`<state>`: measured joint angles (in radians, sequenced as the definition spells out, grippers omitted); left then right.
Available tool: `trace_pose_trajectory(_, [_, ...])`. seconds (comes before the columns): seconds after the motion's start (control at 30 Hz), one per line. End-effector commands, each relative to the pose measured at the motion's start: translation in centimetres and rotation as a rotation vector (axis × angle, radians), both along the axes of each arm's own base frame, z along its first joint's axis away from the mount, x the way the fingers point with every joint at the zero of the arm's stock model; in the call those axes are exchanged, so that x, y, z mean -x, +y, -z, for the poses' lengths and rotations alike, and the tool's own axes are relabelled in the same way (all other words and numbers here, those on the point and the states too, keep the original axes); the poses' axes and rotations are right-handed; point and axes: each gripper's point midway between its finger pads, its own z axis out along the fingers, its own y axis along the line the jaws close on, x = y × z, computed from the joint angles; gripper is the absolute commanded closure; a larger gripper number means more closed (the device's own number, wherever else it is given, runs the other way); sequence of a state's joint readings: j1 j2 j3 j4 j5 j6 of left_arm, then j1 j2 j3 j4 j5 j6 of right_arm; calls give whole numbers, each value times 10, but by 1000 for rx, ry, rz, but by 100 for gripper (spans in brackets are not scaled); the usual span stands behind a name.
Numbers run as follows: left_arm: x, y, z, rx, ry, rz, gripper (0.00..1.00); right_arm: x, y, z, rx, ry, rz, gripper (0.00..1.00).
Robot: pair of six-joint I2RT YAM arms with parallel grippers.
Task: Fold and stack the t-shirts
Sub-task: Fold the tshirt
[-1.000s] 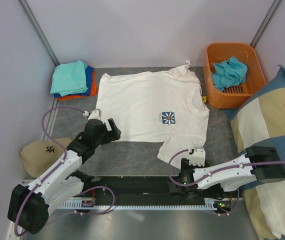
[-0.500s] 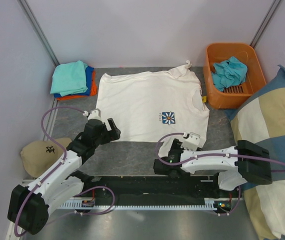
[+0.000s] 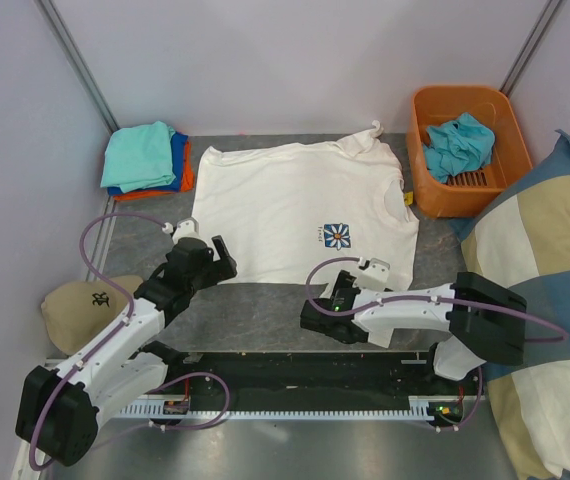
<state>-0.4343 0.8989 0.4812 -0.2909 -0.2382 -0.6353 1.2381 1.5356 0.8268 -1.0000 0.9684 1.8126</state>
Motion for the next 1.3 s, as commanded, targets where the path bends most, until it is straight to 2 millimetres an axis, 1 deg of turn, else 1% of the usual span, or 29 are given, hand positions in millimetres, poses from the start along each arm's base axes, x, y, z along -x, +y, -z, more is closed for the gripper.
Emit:
trace_pose_trajectory(0.0, [-9,4,-16,10,-35,-63,0,-7,11,15,15,34,-36,17])
trace_pose_trajectory(0.17, [-7,10,-19,-3,-32,-86,0,-11,13,24,32,68,-46,16])
trace_pose_trajectory(0.23, [-4,15,-17,-21,-10,-107,0,-13,17,21,25,69,-54,15])
trace_pose_trajectory(0.27, [-6,16,-21,-25,-8,-118,0,-14,18,20,23,68,-58,15])
trace_pose_trajectory(0.3, [-1,22,-17,-53,24,-141,2,-15,21,17,25,65,-69,15])
trace_pose_trajectory(0.4, [-1,34,-18,-87,48,-205,5,-18,27,9,26,60,-95,14])
trace_pose_trajectory(0.43, [0,39,-15,-87,62,-233,7,-18,28,7,26,61,-101,14])
trace_pose_trajectory(0.47, [1,43,-11,-84,76,-253,11,-19,30,6,25,58,-109,14])
trace_pose_trajectory(0.5, [1,42,-7,-48,97,-268,14,-20,32,4,22,56,-115,14])
trace_pose_trajectory(0.53, [1,49,-3,-34,113,-306,17,-21,33,2,29,60,-130,14])
trace_pose_trajectory(0.57, [3,54,7,-27,146,-338,21,-21,35,0,22,57,-136,14])
trace_pose_trajectory(0.6, [5,56,14,-10,172,-349,22,-21,36,-1,21,57,-146,14])
trace_pose_trajectory(0.63, [6,66,20,1,195,-394,23,-22,37,-4,20,55,-159,13])
trace_pose_trajectory(0.67, [8,69,28,18,210,-419,24,-22,38,-5,17,52,-167,13])
trace_pose_trajectory(0.73, [10,73,35,37,220,-444,26,-22,38,-10,6,43,-181,13])
trace_pose_trajectory(0.87, [11,77,40,39,208,-479,29,-24,36,-18,22,28,-213,13])
trace_pose_trajectory(0.97, [15,85,45,7,213,-507,37,-25,35,-22,20,18,-223,13])
trace_pose_trajectory(1.07, [16,89,49,-6,222,-534,37,-25,34,-23,12,16,-227,12])
trace_pose_trajectory(1.13, [14,93,48,-20,214,-551,37,-24,33,-23,7,16,-228,12])
trace_pose_trajectory(1.27, [5,100,45,-43,218,-567,37,-24,29,-23,-1,16,-223,12])
